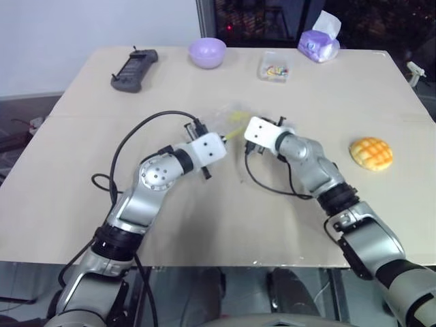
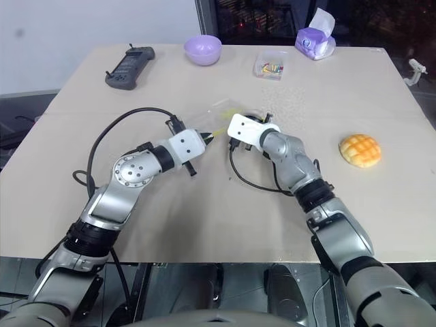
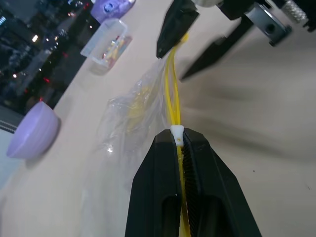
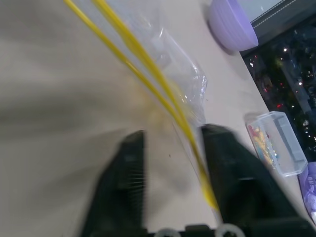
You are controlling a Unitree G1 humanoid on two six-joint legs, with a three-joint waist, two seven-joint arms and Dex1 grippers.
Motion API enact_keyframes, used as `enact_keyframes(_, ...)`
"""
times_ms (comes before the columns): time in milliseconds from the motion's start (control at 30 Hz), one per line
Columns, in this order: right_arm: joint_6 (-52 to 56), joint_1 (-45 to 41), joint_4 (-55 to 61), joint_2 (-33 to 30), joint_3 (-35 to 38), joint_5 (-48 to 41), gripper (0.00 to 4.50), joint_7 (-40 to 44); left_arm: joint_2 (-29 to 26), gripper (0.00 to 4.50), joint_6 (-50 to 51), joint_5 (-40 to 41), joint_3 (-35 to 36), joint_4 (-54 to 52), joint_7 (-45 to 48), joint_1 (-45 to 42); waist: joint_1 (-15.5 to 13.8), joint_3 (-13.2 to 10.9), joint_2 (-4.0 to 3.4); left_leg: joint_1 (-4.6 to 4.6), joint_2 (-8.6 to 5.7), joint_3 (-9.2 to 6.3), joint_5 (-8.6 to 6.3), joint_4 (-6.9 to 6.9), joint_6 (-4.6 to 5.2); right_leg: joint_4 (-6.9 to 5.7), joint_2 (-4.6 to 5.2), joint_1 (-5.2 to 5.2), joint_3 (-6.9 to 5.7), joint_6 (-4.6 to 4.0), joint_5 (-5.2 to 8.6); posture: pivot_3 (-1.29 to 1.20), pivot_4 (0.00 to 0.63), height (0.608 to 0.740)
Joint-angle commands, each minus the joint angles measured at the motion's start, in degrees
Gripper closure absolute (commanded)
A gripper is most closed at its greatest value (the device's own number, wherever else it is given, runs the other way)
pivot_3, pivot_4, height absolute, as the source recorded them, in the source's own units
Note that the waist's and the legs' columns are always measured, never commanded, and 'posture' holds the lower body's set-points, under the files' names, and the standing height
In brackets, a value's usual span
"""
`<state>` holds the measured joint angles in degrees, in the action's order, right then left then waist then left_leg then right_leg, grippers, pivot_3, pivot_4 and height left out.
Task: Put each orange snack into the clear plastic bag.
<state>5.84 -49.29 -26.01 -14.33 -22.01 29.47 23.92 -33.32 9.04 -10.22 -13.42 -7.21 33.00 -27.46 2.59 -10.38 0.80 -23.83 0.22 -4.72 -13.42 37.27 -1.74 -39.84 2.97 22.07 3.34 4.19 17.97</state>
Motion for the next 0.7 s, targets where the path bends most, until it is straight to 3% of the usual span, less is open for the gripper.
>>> enact_keyframes(33, -1.1, 0.3, 4.9, -1.9, 0.2, 0.1, 0.7, 1.1, 0.6, 4.5, -2.8, 0.9, 2.2, 0.2, -0.4, 0.5, 0.0, 0.0, 0.0, 0.0, 0.0, 0.0, 0.0, 0.0, 0.0, 0.0, 0.0, 0.0, 0.0, 0.0, 0.0, 0.0, 0.15, 0.74)
enact_keyframes(67, -1.5, 0.6, 5.9, -2.4, 0.1, -0.1, 0.29, 1.8, 1.0, 4.5, -3.2, 1.7, 2.5, 0.6, -0.3, 0.7, 0.0, 0.0, 0.0, 0.0, 0.0, 0.0, 0.0, 0.0, 0.0, 0.0, 0.0, 0.0, 0.0, 0.0, 0.0, 0.0, 0.15, 0.74)
enact_keyframes(200, -6.6, 2.2, 13.4, -4.7, -0.9, -1.9, 0.29, 6.0, 0.6, 4.5, -12.5, 1.7, 1.5, 4.4, 0.9, 1.6, 0.1, 0.0, 0.0, -0.01, 0.0, 0.01, 0.0, 0.01, 0.0, 0.01, 0.01, 0.0, 0.01, 0.0, 0.0, 0.0, 0.15, 0.74)
enact_keyframes(400, -8.4, 3.4, 14.7, -5.0, -2.0, -2.0, 0.29, 8.0, 0.5, 4.5, -20.7, 0.9, 1.0, 8.3, 2.3, 0.7, -0.1, 0.0, 0.01, 0.01, 0.0, 0.01, -0.02, 0.05, 0.03, -0.03, 0.0, -0.01, 0.0, 0.0, 0.0, 0.0, 0.15, 0.74)
enact_keyframes(500, -9.4, 3.5, 14.4, -5.7, -1.9, -1.9, 1.04, 8.5, 0.0, 4.5, -23.2, -0.3, 1.2, 10.4, 2.2, 0.1, -0.2, 0.0, 0.01, 0.0, -0.01, 0.01, -0.01, 0.07, 0.02, -0.03, 0.02, -0.01, 0.0, 0.0, 0.0, 0.0, 0.15, 0.74)
enact_keyframes(700, -9.9, 3.4, 13.0, -6.8, -2.0, -1.2, 3.75, 8.3, 0.2, 4.5, -26.2, -1.2, 1.6, 13.1, 1.7, -0.7, -0.1, 0.0, 0.01, 0.0, -0.01, 0.0, -0.01, 0.07, 0.02, -0.03, 0.01, -0.01, -0.01, 0.0, 0.0, 0.0, 0.15, 0.74)
